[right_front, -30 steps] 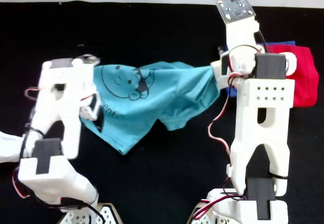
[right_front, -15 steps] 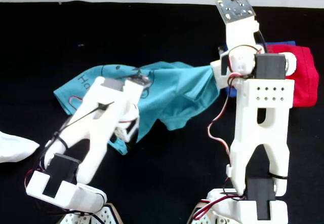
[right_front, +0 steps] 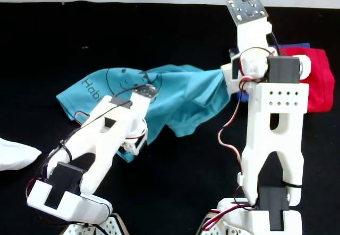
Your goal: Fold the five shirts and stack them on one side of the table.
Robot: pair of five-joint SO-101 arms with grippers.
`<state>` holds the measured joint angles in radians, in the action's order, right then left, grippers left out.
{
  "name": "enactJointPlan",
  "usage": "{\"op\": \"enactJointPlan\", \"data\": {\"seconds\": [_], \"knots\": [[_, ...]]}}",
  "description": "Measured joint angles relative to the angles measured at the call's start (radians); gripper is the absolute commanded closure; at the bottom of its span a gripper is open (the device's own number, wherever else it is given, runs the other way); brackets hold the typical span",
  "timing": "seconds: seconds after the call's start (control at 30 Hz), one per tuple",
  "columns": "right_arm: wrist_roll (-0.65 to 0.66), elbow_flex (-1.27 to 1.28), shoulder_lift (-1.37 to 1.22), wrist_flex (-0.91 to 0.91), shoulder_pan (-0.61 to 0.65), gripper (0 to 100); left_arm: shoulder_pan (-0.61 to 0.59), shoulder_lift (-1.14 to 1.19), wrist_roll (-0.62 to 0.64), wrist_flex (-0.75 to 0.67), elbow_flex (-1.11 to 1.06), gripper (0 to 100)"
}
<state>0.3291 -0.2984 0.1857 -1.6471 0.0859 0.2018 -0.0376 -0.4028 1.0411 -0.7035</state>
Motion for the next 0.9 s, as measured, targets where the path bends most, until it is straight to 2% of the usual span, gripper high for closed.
{"op": "enactJointPlan", "data": {"seconds": [0.23,0.33,0.47,0.67,0.77,0.9], "knots": [[0.000,0.000,0.000,-0.055,0.000,99.3,0.005,-0.005,0.002,0.009,0.012,99],[-0.031,0.000,0.000,-0.051,0.000,99.3,-0.020,-0.005,0.003,0.097,0.100,99],[-0.087,-0.023,0.006,-0.008,0.000,99.3,-0.106,-0.044,0.003,0.305,0.322,99],[-0.094,-0.204,0.078,0.023,0.000,99.3,-0.264,-0.209,-0.012,0.632,0.781,99],[-0.094,-0.296,0.112,0.023,0.000,99.3,-0.325,-0.287,-0.025,0.687,0.951,99],[-0.094,-0.397,0.181,0.023,0.000,99.3,-0.423,-0.394,-0.025,0.695,1.069,99]]}}
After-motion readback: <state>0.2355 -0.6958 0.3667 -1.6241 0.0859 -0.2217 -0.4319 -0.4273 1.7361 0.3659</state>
